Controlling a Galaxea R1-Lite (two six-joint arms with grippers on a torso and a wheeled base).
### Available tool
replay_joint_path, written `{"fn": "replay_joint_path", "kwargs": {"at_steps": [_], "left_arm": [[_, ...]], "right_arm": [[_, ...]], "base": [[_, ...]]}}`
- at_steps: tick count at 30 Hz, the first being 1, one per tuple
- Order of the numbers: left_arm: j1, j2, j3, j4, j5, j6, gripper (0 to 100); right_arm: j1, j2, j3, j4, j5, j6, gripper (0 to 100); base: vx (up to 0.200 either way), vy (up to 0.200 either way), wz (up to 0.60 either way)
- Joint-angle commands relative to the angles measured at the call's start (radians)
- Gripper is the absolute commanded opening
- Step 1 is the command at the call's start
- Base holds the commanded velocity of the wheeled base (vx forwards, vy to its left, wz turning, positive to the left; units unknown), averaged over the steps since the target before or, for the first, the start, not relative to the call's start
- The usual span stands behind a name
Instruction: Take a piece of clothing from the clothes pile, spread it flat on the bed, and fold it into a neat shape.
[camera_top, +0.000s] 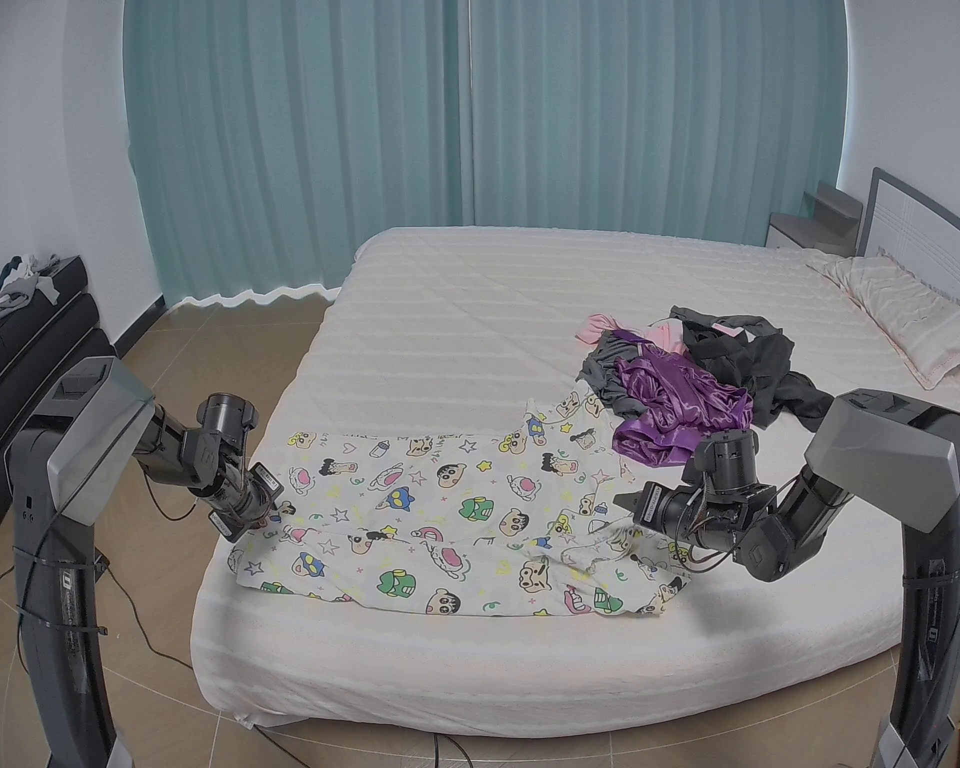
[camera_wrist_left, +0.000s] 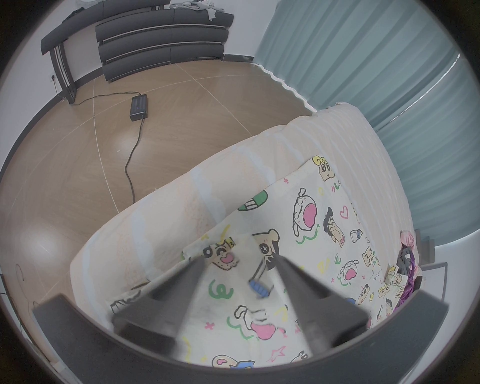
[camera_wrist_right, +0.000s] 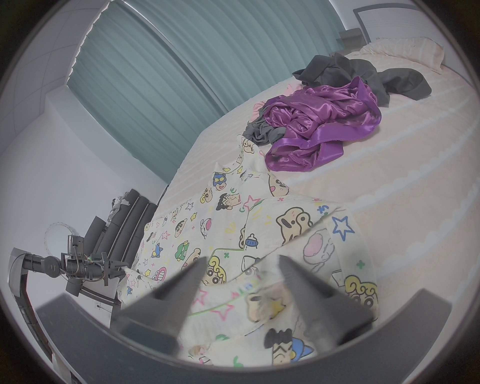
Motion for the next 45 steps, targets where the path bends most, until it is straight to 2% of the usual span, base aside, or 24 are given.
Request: {"fn": "replay_joint_path", "kwargs": {"at_steps": [1, 3, 5, 6, 7, 9, 10, 11, 13, 15, 16, 17, 18, 19, 22, 23, 26, 35, 45], "left_arm": [[0.0, -0.001, -0.002, 0.001, 0.0, -0.009, 100], [0.003, -0.005, 0.0, 0.001, 0.0, -0.028, 100], [0.021, -0.042, 0.013, 0.001, -0.004, -0.049, 100], [0.021, -0.042, 0.013, 0.001, -0.004, -0.049, 100], [0.05, -0.097, 0.049, 0.001, -0.03, -0.052, 100], [0.055, -0.125, 0.073, -0.001, -0.053, -0.052, 100], [0.059, -0.183, 0.124, -0.001, -0.112, -0.067, 100], [0.061, -0.226, 0.165, -0.009, -0.152, -0.087, 100], [0.066, -0.258, 0.198, -0.012, -0.182, -0.101, 100], [0.078, -0.363, 0.319, -0.018, -0.283, -0.118, 100], [0.078, -0.363, 0.319, -0.018, -0.283, -0.118, 100], [0.076, -0.418, 0.408, -0.029, -0.339, -0.118, 100], [0.076, -0.424, 0.42, -0.032, -0.345, -0.118, 100], [0.072, -0.459, 0.491, -0.053, -0.382, -0.123, 100], [0.062, -0.484, 0.587, -0.127, -0.448, -0.146, 100], [0.062, -0.484, 0.587, -0.127, -0.448, -0.146, 100], [0.055, -0.473, 0.653, -0.237, -0.503, -0.172, 100], [0.03, -0.462, 0.725, -0.325, -0.494, -0.172, 100], [0.029, -0.461, 0.731, -0.34, -0.489, -0.17, 100]], "right_arm": [[-0.002, 0.003, 0.007, -0.009, -0.001, 0.002, 100], [-0.008, -0.004, 0.012, -0.009, -0.008, 0.002, 100], [-0.011, -0.037, 0.022, -0.009, -0.055, 0.035, 100], [-0.011, -0.037, 0.022, -0.009, -0.055, 0.035, 100], [-0.002, -0.078, 0.033, -0.005, -0.093, 0.121, 100], [0.009, -0.101, 0.035, 0.005, -0.105, 0.167, 100], [0.038, -0.141, 0.047, 0.018, -0.119, 0.249, 100], [0.061, -0.162, 0.059, 0.043, -0.125, 0.293, 100], [0.076, -0.176, 0.067, 0.067, -0.127, 0.322, 100], [0.113, -0.187, 0.071, 0.164, -0.13, 0.405, 100], [0.113, -0.187, 0.071, 0.164, -0.13, 0.405, 100], [0.115, -0.176, 0.061, 0.204, -0.14, 0.456, 100], [0.115, -0.172, 0.059, 0.207, -0.142, 0.463, 100], [0.109, -0.147, 0.048, 0.213, -0.15, 0.494, 100], [0.104, -0.098, 0.042, 0.212, -0.174, 0.502, 100], [0.104, -0.098, 0.042, 0.212, -0.174, 0.502, 100], [0.092, -0.041, 0.007, 0.215, -0.203, 0.502, 100], [0.093, 0.006, -0.042, 0.216, -0.211, 0.502, 100], [0.093, 0.048, -0.09, 0.202, -0.209, 0.5, 100]], "base": [[0.0, 0.0, 0.0], [0.0, 0.0, 0.0], [0.0, 0.0, 0.0], [0.0, 0.0, 0.0], [0.0, 0.0, 0.0], [0.0, 0.0, 0.0], [0.0, 0.0, 0.0], [0.0, 0.0, 0.0], [0.0, 0.0, 0.0], [0.0, 0.0, 0.0], [0.0, 0.0, 0.0], [0.0, 0.0, 0.0], [0.0, 0.0, 0.0], [0.0, 0.0, 0.0], [0.0, 0.0, 0.0], [0.0, 0.0, 0.0], [0.0, 0.0, 0.0], [0.0, 0.0, 0.0], [0.0, 0.0, 0.0]]}}
